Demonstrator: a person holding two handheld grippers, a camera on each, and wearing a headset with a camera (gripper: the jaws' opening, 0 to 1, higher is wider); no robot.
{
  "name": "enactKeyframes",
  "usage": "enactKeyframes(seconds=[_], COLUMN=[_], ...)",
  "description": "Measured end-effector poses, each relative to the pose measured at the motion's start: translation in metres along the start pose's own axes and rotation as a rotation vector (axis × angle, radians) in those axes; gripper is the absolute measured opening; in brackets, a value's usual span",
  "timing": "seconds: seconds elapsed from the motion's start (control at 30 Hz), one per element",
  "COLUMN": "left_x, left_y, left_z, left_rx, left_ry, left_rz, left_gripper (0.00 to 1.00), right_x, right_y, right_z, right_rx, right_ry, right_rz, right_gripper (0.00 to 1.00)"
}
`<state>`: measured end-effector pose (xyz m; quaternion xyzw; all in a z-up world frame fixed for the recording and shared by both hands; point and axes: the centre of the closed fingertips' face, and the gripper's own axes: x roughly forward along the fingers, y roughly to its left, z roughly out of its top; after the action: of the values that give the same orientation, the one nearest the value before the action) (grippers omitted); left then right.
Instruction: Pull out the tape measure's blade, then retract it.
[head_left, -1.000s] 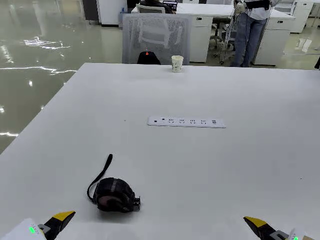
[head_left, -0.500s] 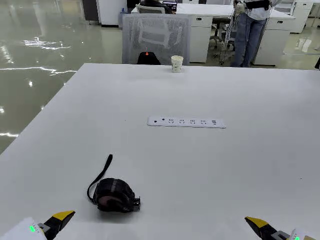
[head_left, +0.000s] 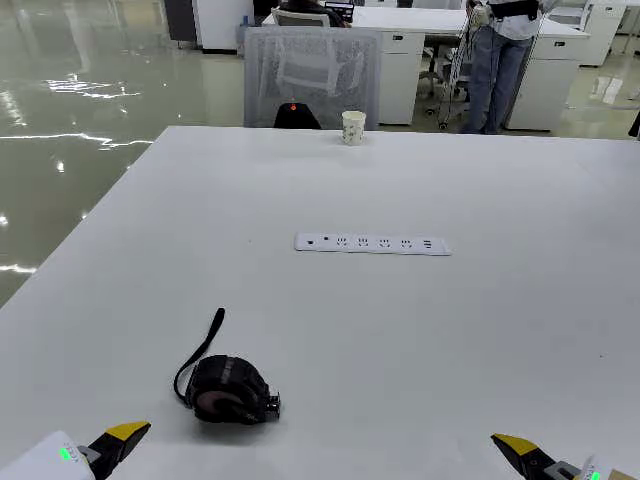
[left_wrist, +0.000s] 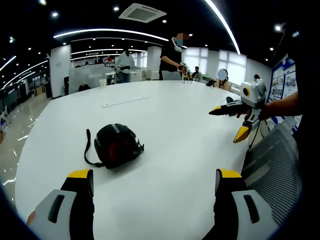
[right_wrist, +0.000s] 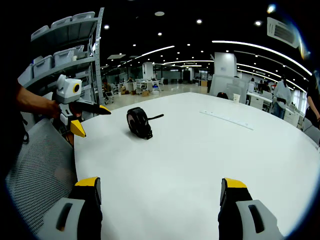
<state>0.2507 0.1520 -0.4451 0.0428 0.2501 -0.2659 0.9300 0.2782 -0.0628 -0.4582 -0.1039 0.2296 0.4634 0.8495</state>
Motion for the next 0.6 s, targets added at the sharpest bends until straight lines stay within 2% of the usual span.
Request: enactKeyframes(seconds=[0.6], left_x=[0.0030], left_y=[0.0018], left_z=[0.0013], left_rx=[-0.002], left_ry=[0.000], left_rz=[-0.006], left_gripper=[0.99], right_x=[0.0004], right_y=[-0.0005], right_z=[-0.0002], right_rx=[0.002], right_ry=[0.003], right_rz=[0.000], right_gripper=[0.99])
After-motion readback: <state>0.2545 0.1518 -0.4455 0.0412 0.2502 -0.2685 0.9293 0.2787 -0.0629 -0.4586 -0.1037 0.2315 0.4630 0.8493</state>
